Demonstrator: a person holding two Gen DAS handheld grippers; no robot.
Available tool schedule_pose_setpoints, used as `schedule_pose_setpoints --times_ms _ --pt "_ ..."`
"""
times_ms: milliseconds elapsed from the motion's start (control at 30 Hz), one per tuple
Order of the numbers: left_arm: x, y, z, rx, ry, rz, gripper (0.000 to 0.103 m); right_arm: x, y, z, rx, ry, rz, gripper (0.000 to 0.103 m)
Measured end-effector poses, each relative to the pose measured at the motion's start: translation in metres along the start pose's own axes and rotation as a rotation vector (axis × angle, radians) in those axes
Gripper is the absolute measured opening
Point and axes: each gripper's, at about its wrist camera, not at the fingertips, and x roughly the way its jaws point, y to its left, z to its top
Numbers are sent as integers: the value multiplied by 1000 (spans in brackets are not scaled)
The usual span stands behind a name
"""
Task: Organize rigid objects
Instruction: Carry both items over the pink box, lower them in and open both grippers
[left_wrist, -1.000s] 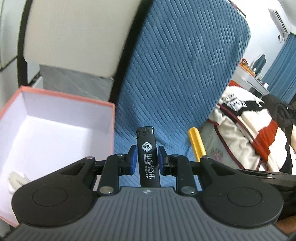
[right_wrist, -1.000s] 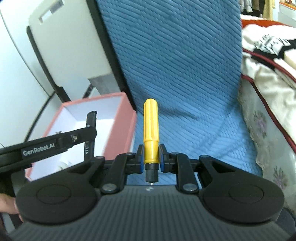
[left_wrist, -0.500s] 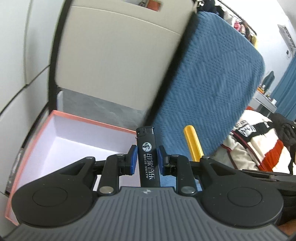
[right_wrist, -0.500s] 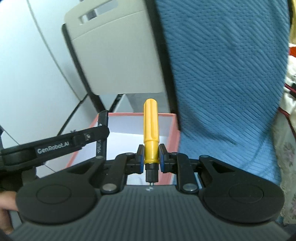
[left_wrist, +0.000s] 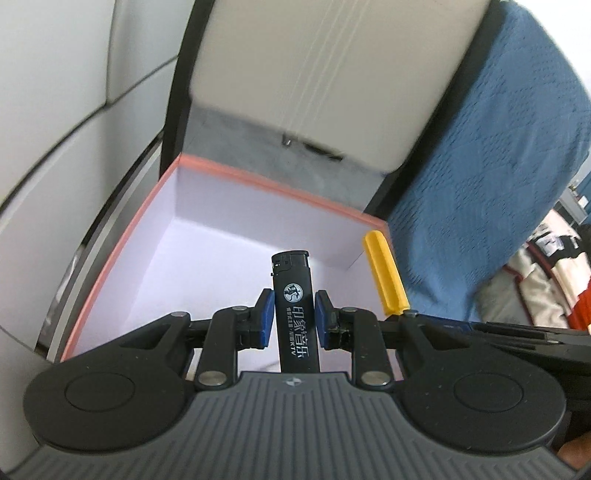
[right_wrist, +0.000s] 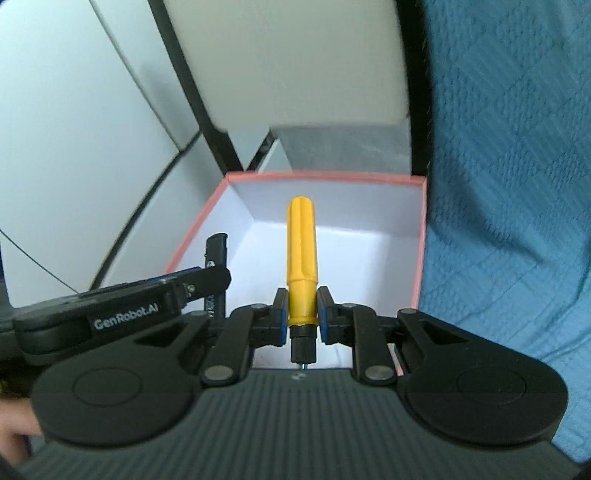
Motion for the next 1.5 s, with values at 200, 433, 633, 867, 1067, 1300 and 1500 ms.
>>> schedule_pose_setpoints --times_ms 200,433,633,867,1067,1300,1500 --pt "36 25 -15 -17 75 25 27 42 -6 -9 27 74 -9 20" --pt "66 49 -26 -47 138 22 26 82 -11 -18 65 151 -45 20" --pt "82 51 -29 -56 164 15 26 93 -13 -19 74 164 -53 21" --pt "58 46 -21 -49 132 11 27 76 -9 -12 52 136 -40 21" --pt "19 30 -9 -26 65 17 27 37 -2 -5 6 73 -40 22" --pt "-35 3 -4 -14 -24 23 27 -30 1 6 -44 -54 -5 22" --pt "-73 -23 -12 6 -101 13 28 -82 5 5 -77 -147 13 22"
